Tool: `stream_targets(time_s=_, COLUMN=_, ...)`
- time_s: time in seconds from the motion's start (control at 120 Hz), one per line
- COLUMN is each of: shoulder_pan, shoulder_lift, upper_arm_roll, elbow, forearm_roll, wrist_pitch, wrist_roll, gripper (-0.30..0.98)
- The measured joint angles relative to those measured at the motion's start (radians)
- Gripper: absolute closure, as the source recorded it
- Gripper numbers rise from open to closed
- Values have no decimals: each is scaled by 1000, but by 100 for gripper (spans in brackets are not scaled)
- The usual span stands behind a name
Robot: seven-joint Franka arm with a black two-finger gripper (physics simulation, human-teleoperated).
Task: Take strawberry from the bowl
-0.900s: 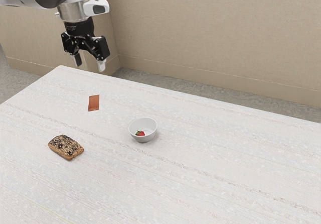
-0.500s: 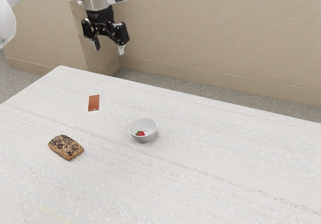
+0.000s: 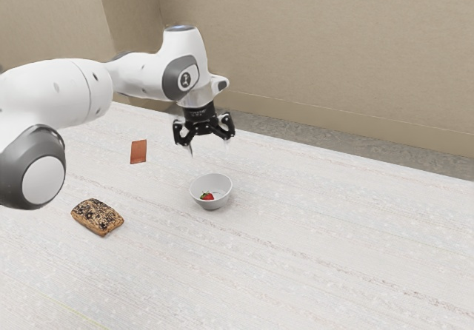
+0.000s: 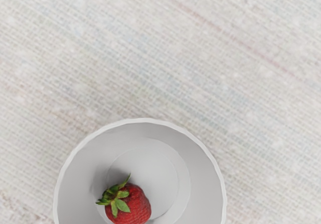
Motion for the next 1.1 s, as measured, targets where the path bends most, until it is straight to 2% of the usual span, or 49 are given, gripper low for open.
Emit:
stream_targets(time_s=0.233, shoulder_pan=-14, shoulder_lift=-6, upper_arm_roll=15, elbow=-127, forearm_roll=-40, wrist_pitch=83, wrist_roll=-163, gripper=1)
stream_targets(time_s=0.392, shoulder_pan=-25, shoulder_lift=-62, upper_arm_roll=17, elbow=-228, forearm_roll=-40, wrist_pitch=125, wrist_roll=-250, gripper=10)
stream_targets(time_s=0.542, shoulder_pan=-26, shoulder_lift=-63, upper_arm_roll=18, elbow=-238, forearm_roll=-26, wrist_pitch=146, wrist_roll=-314, gripper=23)
stream_targets(time_s=0.667, shoulder_pan=-26, shoulder_lift=-34, upper_arm_roll=18, elbow=-232, forearm_roll=-19, wrist_pitch=159, wrist_roll=-356, gripper=30)
stream_targets(time_s=1.1, shoulder_pan=-26, shoulder_lift=6, upper_arm_roll=16, elbow=-256, forearm_roll=-34, wrist_pitch=218, wrist_roll=-449, gripper=36)
